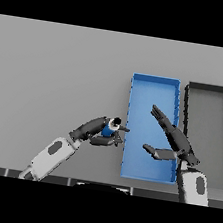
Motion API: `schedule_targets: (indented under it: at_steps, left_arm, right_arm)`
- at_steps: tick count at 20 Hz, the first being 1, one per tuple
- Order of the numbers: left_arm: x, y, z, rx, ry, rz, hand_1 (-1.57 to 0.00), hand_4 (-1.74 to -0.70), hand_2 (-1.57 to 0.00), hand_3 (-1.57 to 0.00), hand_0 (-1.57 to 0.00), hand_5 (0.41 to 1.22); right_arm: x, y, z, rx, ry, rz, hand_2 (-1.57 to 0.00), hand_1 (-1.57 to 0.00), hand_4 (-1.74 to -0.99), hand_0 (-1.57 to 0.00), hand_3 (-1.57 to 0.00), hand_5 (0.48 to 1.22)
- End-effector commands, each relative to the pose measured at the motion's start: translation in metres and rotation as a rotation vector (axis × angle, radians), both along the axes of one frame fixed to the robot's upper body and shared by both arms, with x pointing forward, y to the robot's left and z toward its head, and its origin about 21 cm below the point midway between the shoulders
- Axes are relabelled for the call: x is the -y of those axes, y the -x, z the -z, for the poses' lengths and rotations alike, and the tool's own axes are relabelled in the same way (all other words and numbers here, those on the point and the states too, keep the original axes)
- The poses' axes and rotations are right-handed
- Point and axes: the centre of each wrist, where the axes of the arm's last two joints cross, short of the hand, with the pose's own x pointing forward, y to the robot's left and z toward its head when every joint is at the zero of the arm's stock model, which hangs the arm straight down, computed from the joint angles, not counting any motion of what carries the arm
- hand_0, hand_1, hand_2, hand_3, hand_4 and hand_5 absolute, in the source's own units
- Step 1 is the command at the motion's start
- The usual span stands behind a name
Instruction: Pick up the blue pipe and place it into the blue bin.
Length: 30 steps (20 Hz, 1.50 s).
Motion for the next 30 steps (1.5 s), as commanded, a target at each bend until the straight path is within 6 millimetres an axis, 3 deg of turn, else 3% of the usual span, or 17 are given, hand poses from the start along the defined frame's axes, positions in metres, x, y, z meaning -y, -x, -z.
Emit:
schedule_targets:
  at_steps: [1, 6, 10, 18, 24, 25, 26, 28, 29, 30]
  left_arm:
    - [0.001, 0.004, 0.000, 0.000, 0.005, 0.003, -1.57, -1.73, -1.57, -1.44, -1.57, 1.221]
    - [0.001, 0.001, 0.000, 0.018, -0.018, -0.002, -1.57, -1.73, -1.57, -1.44, -1.57, 1.221]
    - [-0.002, -0.002, -0.001, 0.012, 0.001, -0.002, -1.57, -1.73, -1.57, -1.44, -1.57, 1.221]
    - [-0.001, -0.007, 0.001, 0.001, 0.008, 0.040, -1.57, -1.73, -1.57, -1.51, -1.57, 1.221]
    - [-0.003, -0.008, 0.002, -0.025, 0.016, 0.064, -1.57, -1.72, -1.57, -1.47, -1.57, 1.221]
    - [-0.003, -0.010, 0.001, -0.024, 0.024, 0.077, -1.57, -1.72, -1.57, -1.40, -1.57, 1.221]
    - [-0.004, -0.013, 0.002, 0.025, 0.027, 0.068, -1.39, -1.63, -1.37, -1.15, -1.50, 1.221]
    - [-0.002, -0.010, -0.003, 0.055, -0.133, 0.033, -0.90, -1.59, -0.87, -0.74, -0.99, 1.221]
    - [0.001, -0.008, -0.004, 0.076, -0.114, 0.027, -0.83, -1.61, -0.80, -0.67, -0.88, 1.221]
    - [0.000, -0.008, -0.006, 0.076, -0.107, 0.023, -0.87, -1.64, -0.85, -0.66, -0.89, 1.221]
  right_arm:
    - [-0.006, 0.001, -0.008, 0.007, 0.016, -0.049, 0.00, 0.00, -1.286, 0.00, 0.00, 0.520]
    - [-0.034, -0.012, -0.051, 0.051, 0.066, -0.222, 0.00, 0.00, -1.295, 0.00, 0.00, 0.522]
    - [-0.057, -0.020, -0.064, 0.097, 0.144, -0.345, 0.00, 0.00, -1.304, 0.00, 0.00, 0.532]
    - [-0.103, -0.041, -0.073, 0.087, 0.191, -0.469, 0.00, 0.00, -1.226, 0.00, 0.00, 0.520]
    - [-0.128, -0.058, -0.072, 0.079, 0.211, -0.536, -0.07, -0.04, -1.241, -0.01, -0.01, 0.516]
    - [-0.132, -0.060, -0.072, 0.072, 0.221, -0.549, -0.11, -0.08, -1.268, -0.05, -0.04, 0.519]
    - [-0.137, -0.065, -0.075, 0.069, 0.233, -0.556, -0.19, -0.17, -1.308, -0.14, -0.11, 0.523]
    - [-0.142, -0.067, -0.076, 0.067, 0.236, -0.579, -0.50, -0.50, -1.390, -0.48, -0.37, 0.538]
    - [-0.144, -0.065, -0.078, 0.075, 0.241, -0.600, -0.71, -0.71, -1.453, -0.70, -0.56, 0.551]
    - [-0.148, -0.066, -0.077, 0.068, 0.224, -0.618, -0.89, -0.89, -1.503, -0.87, -0.70, 0.573]
